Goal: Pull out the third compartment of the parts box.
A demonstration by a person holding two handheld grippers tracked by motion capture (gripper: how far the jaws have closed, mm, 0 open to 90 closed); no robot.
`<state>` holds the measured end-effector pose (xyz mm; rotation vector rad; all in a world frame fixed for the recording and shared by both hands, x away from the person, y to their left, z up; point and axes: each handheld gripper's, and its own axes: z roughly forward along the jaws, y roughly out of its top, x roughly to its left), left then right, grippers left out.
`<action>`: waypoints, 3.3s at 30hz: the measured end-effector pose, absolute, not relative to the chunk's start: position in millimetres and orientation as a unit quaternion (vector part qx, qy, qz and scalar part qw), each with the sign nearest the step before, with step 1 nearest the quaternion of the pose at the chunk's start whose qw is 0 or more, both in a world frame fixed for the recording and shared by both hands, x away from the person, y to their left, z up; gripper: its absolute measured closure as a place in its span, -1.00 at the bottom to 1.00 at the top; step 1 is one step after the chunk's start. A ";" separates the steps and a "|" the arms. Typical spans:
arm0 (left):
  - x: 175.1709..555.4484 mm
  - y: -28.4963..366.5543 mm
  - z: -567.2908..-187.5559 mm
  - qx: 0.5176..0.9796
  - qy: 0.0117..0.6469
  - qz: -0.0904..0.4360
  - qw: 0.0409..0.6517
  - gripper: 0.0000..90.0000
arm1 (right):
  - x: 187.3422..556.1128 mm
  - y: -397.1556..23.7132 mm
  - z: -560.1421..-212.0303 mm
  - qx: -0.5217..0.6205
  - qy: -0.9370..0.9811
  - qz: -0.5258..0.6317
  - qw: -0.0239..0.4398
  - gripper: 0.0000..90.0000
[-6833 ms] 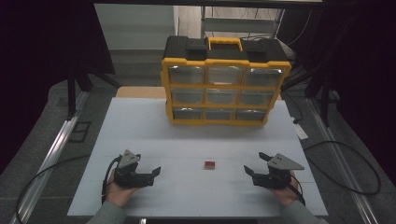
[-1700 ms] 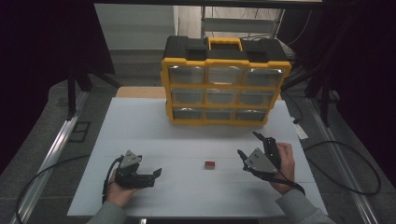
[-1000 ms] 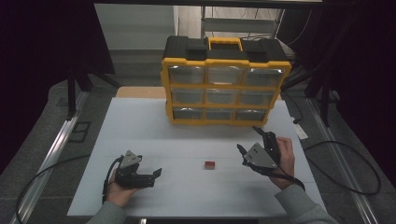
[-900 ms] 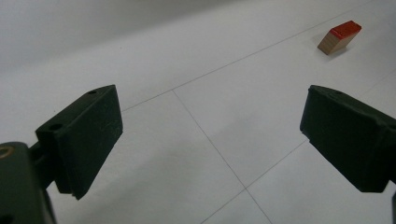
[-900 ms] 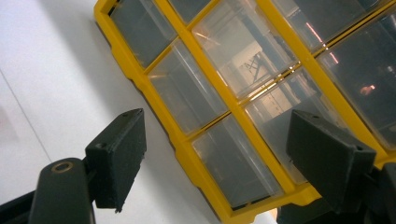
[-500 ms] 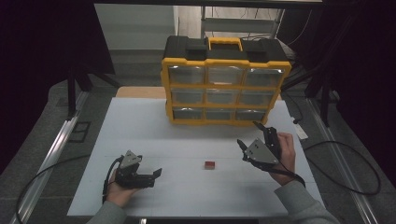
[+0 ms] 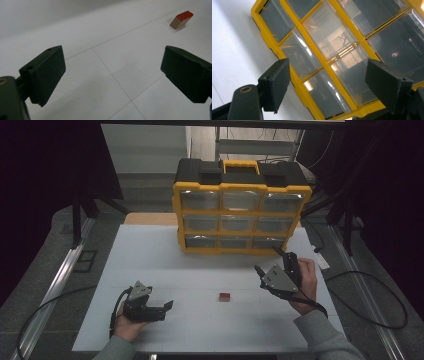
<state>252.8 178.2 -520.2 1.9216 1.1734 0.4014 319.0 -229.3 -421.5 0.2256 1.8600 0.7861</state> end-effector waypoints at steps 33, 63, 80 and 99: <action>252.6 178.7 -520.2 0.765 0.466 0.159 0.414 -0.86 | 326.1 -224.8 -407.1 0.104 0.766 0.331 0.541 -0.52; 252.4 178.7 -520.6 0.766 0.467 0.160 0.413 -0.85 | 335.4 -225.4 -397.9 0.106 0.759 0.324 0.554 -0.49; 252.4 178.7 -520.8 0.768 0.465 0.160 0.410 -0.85 | 338.9 -226.3 -397.1 0.111 0.760 0.324 0.553 -0.48; 251.9 177.0 -522.0 0.776 0.457 0.162 0.404 -0.84 | 342.6 -224.2 -401.5 0.111 0.771 0.312 0.543 -0.43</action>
